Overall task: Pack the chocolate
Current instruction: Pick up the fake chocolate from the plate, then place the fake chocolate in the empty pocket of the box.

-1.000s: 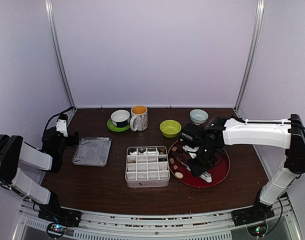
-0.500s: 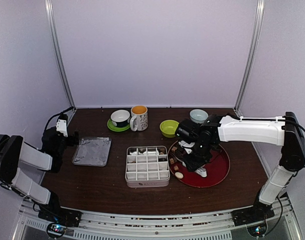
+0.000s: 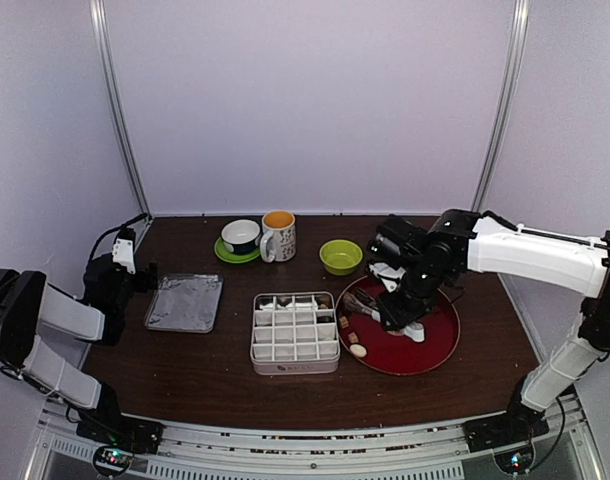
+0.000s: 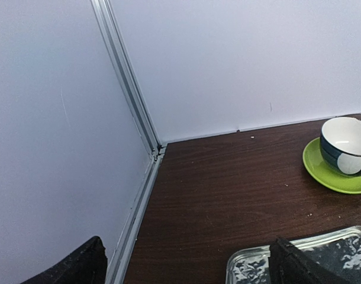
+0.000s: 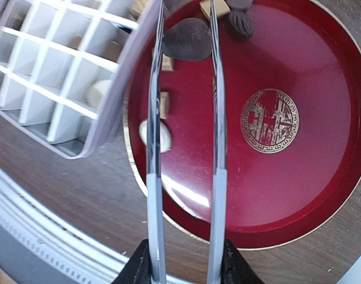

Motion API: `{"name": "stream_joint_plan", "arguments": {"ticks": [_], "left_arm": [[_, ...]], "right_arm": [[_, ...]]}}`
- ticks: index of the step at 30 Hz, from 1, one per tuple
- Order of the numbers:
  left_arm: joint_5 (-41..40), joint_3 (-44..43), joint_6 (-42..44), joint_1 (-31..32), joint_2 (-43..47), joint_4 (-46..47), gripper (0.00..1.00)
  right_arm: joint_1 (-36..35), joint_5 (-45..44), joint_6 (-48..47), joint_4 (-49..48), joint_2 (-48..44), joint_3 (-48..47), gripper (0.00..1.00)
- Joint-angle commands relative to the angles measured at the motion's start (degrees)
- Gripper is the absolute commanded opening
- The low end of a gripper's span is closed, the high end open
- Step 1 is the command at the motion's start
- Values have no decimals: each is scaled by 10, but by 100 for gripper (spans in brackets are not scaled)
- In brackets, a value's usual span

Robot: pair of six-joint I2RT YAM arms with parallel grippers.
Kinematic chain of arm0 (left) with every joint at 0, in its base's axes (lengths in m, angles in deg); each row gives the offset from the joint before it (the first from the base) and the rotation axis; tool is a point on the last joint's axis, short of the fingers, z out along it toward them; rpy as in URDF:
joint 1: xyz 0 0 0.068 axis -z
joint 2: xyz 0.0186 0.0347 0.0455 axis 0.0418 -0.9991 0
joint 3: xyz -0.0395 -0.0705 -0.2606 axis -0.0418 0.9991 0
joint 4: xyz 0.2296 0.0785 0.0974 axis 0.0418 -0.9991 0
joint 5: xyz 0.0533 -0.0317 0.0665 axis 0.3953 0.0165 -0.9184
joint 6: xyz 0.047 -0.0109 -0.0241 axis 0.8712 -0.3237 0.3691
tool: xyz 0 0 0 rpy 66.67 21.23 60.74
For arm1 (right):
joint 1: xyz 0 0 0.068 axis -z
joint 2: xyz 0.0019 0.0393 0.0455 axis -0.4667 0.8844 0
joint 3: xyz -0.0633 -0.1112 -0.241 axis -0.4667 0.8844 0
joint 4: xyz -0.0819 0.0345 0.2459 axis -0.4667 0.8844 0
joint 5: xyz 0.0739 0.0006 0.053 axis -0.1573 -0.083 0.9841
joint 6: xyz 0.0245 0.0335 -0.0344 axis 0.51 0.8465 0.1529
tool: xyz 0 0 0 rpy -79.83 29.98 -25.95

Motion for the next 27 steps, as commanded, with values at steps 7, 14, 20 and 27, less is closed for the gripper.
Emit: {"name": "stream_joint_plan", "arguments": {"ticks": [7,14,20,27], "left_arm": [[4,0,0,-5,-2,33,98],[4,0,0,-5,-2,33,98],[5,-1,0,-5,-2,33,98],[15,-4,-2,-8,-3,25,98]], "right_arm": [[-14,161,66,41,-5,-123,30],[-18,206,109,55,52,-184,29],[-20,226,98,95,117,-234,29],[-22,217,122,93,166,-272,29]]}}
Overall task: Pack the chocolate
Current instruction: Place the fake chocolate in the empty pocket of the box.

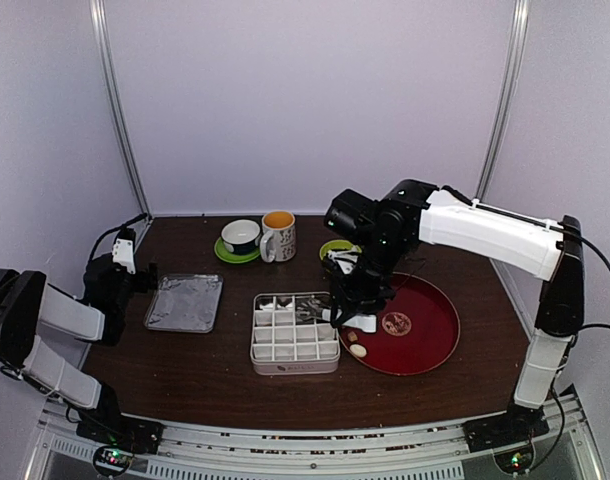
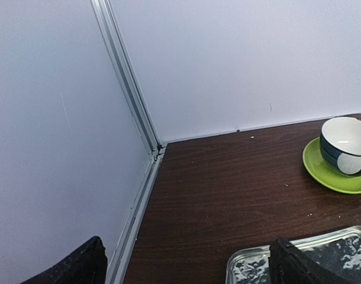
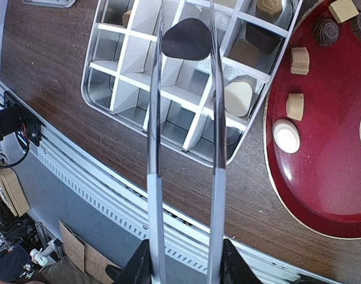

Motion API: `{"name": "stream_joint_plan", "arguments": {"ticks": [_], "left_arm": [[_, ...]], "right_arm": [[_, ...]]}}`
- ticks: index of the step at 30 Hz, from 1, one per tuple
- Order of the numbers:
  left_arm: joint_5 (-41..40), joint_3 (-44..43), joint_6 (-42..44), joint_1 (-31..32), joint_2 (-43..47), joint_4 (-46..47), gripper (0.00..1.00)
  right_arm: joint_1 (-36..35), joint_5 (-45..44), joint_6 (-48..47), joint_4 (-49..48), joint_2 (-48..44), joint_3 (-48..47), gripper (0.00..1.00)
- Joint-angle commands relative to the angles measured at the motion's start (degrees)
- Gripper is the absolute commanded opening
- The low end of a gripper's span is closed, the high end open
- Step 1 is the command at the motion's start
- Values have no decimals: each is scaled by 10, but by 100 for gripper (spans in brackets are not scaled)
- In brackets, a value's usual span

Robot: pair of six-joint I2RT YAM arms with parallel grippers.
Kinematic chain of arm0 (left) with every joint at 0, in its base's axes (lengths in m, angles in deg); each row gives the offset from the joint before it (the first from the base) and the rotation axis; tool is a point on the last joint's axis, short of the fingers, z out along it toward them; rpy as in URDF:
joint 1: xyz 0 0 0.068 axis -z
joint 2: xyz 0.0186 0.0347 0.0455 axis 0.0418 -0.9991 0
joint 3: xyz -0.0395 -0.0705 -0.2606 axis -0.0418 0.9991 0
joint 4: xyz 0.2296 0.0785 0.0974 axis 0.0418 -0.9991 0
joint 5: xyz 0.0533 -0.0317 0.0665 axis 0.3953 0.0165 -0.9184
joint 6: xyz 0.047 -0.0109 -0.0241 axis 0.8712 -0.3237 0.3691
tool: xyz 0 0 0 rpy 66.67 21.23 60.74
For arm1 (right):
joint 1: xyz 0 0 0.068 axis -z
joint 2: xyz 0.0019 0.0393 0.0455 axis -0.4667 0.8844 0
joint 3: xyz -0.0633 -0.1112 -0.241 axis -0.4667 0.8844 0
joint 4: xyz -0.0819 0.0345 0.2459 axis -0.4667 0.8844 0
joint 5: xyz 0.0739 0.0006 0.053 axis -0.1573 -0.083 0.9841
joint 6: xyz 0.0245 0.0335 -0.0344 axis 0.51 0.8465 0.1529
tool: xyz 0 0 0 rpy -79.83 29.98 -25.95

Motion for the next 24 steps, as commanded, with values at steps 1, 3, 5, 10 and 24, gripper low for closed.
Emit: {"name": "stream_joint_plan", "arguments": {"ticks": [1,3,5,10,24], "left_arm": [[18,-6,-3,-11,-3,20,98],[29,-10,-8,-17,-3,13,98],[24,-15,-16,-21,-3,5,98],[24,-17,-18,-23,-3,1,98],[24,-18,-18,-23,-3,-1,98]], "right_arm": [[-5,0,30,-1,9,-25,29],[-7,-3,44,-9,9,-22,30],[-9,-6,51,-11,11,-22,32],[-8,-11,50,1,20,-43,37],[-1,-27,42,27,34,-73,39]]}}
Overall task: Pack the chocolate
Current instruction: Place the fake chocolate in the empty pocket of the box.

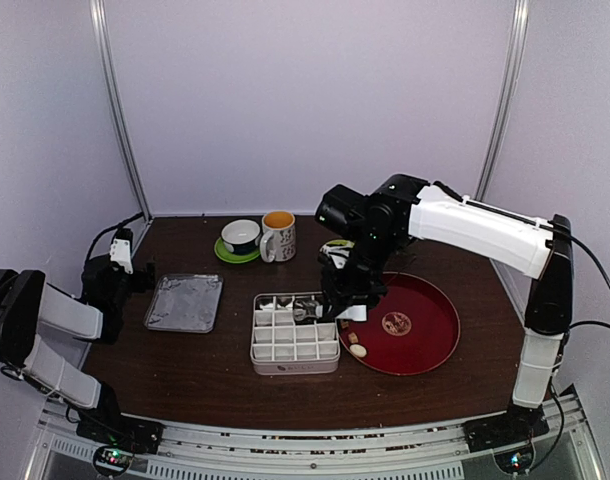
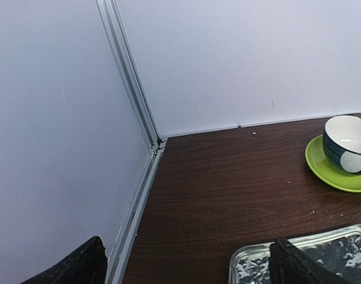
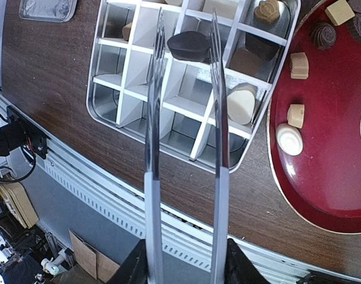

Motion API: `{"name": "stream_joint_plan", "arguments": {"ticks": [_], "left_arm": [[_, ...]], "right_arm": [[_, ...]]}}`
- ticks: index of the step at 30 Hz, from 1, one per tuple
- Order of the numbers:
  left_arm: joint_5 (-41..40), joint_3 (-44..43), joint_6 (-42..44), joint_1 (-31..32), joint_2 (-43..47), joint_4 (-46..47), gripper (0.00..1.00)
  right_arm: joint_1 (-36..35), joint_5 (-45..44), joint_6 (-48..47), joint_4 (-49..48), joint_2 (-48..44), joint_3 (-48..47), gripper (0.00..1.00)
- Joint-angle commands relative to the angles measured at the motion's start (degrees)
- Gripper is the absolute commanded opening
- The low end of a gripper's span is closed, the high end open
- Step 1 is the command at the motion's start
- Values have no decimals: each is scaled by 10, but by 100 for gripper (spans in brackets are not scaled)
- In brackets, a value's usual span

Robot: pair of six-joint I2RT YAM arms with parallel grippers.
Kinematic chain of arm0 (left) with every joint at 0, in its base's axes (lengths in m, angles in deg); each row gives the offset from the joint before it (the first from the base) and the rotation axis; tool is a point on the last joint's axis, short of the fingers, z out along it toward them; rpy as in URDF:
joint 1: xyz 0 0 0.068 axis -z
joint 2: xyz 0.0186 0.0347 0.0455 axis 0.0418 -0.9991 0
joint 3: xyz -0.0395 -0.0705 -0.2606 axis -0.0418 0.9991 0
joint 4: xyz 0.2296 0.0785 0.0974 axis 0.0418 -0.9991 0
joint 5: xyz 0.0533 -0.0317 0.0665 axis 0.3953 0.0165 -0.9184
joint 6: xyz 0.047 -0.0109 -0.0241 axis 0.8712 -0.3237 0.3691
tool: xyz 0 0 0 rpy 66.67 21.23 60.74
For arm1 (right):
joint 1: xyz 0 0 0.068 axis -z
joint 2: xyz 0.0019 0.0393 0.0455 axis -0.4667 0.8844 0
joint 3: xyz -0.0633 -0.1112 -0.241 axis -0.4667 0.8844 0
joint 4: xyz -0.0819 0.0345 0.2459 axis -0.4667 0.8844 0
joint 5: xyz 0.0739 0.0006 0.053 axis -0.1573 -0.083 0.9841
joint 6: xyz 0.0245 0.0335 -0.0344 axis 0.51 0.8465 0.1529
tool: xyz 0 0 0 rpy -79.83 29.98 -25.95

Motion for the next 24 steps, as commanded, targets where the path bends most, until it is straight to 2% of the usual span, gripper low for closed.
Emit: {"name": "stream_joint_plan", "arguments": {"ticks": [1,15,24], "left_arm": [[5,-14,-5,-5,-3,15,98],[5,-14,-5,-5,-3,15,98],[5,-14,-5,-5,-3,15,98]], "right_arm": [[5,-25,4,7,-5,-16,39],[18,-61,23,7,-33,7,39],[17,-52,19,12,-62,48,38]]}}
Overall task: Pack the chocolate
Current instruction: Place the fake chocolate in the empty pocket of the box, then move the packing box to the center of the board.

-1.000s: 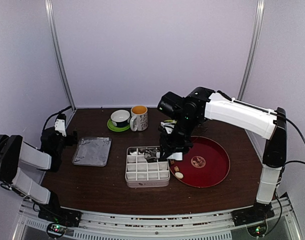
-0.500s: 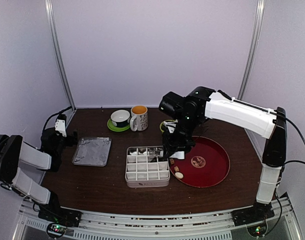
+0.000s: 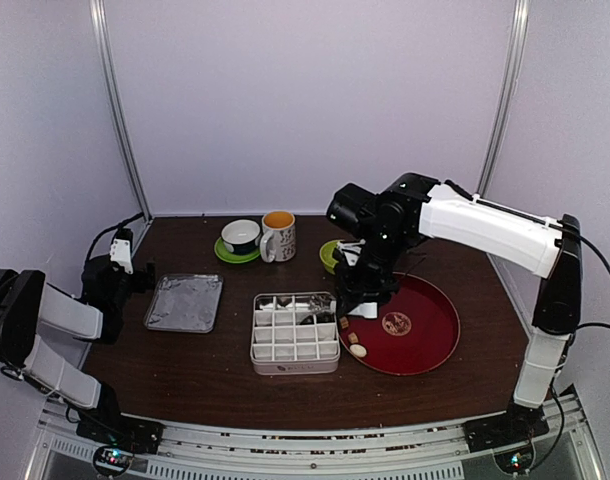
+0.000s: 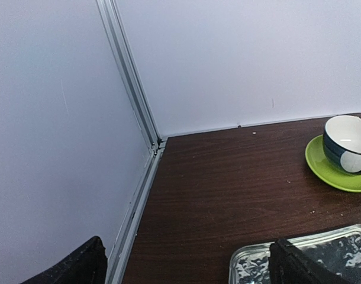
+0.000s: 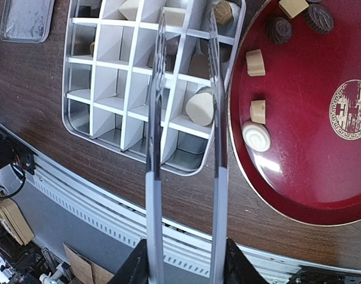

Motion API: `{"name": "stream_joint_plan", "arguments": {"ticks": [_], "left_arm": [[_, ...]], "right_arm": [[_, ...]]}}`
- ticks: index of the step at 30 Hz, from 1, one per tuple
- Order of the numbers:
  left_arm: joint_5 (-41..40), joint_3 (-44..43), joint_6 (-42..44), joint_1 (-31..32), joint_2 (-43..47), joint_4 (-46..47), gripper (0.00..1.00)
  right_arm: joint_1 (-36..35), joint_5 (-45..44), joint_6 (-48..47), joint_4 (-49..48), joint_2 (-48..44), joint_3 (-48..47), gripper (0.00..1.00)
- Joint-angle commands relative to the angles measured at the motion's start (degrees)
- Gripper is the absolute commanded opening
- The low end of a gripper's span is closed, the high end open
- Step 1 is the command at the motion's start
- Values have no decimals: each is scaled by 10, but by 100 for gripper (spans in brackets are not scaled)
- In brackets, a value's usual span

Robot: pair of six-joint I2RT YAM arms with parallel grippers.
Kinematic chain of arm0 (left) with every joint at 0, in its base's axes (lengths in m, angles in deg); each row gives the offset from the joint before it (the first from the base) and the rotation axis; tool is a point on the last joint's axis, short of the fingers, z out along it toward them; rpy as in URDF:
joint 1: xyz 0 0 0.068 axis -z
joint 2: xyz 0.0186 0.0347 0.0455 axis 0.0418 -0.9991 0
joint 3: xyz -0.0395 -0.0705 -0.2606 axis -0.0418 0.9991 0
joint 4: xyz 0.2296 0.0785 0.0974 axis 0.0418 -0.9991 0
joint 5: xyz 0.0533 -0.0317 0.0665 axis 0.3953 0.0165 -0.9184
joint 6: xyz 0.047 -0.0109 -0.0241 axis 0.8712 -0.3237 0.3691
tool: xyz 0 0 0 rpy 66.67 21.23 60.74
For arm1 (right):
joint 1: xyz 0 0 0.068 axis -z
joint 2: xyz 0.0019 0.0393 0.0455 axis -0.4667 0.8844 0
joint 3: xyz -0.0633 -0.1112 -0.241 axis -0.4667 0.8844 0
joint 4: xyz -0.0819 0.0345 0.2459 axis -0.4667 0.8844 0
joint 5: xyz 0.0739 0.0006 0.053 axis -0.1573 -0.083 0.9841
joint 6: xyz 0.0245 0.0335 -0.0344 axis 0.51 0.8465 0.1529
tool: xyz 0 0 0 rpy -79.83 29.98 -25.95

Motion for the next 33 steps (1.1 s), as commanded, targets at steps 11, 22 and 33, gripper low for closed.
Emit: {"name": "stream_joint_plan", "arguments": {"ticks": [11,22,33], "left_arm": [[4,-13,-5,-5,-3,16,98],[5,-14,-5,-5,-3,15,98],[5,-14,-5,-5,-3,16,98]], "right_arm": [[1,-29,19,9,-65,69,36],[2,-55,31,7,-54,64,33],[6,-68,44,9,-87,68,35]]}}
